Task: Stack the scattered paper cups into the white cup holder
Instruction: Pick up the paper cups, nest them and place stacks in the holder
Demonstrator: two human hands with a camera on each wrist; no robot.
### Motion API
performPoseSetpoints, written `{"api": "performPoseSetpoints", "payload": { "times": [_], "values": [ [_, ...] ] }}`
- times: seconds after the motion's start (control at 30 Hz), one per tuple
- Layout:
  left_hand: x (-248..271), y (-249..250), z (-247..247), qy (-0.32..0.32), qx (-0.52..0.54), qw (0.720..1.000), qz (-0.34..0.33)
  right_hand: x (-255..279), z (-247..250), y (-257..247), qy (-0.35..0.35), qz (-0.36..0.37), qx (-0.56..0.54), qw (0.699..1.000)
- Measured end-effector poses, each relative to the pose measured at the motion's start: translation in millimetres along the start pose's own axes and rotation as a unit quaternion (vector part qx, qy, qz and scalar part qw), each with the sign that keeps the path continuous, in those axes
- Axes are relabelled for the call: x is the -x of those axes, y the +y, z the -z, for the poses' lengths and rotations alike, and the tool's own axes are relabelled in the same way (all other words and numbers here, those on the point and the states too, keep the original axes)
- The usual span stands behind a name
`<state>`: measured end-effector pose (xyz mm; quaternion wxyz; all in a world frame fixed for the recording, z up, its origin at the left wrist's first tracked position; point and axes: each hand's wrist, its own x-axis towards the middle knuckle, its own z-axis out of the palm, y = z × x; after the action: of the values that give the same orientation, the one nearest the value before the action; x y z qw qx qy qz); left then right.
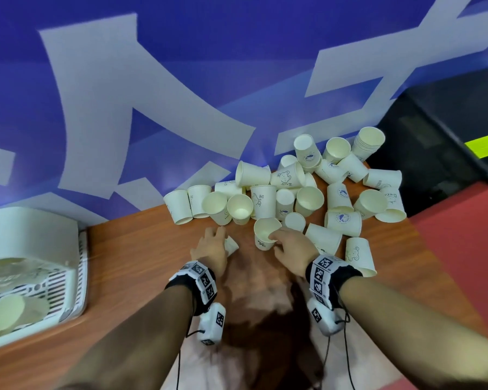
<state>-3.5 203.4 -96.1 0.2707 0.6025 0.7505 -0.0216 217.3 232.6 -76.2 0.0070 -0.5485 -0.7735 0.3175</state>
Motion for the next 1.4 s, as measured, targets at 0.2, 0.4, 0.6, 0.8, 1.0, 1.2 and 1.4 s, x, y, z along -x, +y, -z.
{"api": "performPoseSetpoints", "payload": {
  "times": [0.2, 0.4, 0.6, 0.8, 1.0, 1.2, 1.4],
  "values": [
    [23.5, -45.4, 29.9, -0.035, -0.001, 0.999, -0.015, -3.9, 0.6, -49.0, 0.019, 0.052, 0.036, 0.998],
    [69.1, -114.1, 68.0, 0.001, 0.036, 0.999, -0.004, -11.3, -19.1, -139.2, 0.003, 0.122, 0.047, 0.991],
    [127.2, -209.0, 111.8, 0.088, 0.101, 0.991, 0.001, -12.7, -57.4, -251.1, 0.012, 0.196, 0.049, 0.979],
    [180.4, -296.3, 140.7, 0.167, 0.143, 0.975, 0.036, -11.2, -98.4, -344.6, 0.030, 0.246, 0.047, 0.968],
    [222.9, -376.6, 144.5, 0.270, 0.172, 0.945, 0.069, -9.8, -140.5, -411.0, 0.028, 0.275, 0.054, 0.960],
    [230.6, -428.9, 140.3, 0.271, 0.177, 0.943, 0.072, -14.9, -170.5, -441.2, 0.031, 0.276, 0.066, 0.958],
    [215.3, -443.1, 130.1, 0.257, 0.179, 0.948, 0.045, -25.9, -182.7, -441.7, 0.022, 0.269, 0.088, 0.959]
  ]
}}
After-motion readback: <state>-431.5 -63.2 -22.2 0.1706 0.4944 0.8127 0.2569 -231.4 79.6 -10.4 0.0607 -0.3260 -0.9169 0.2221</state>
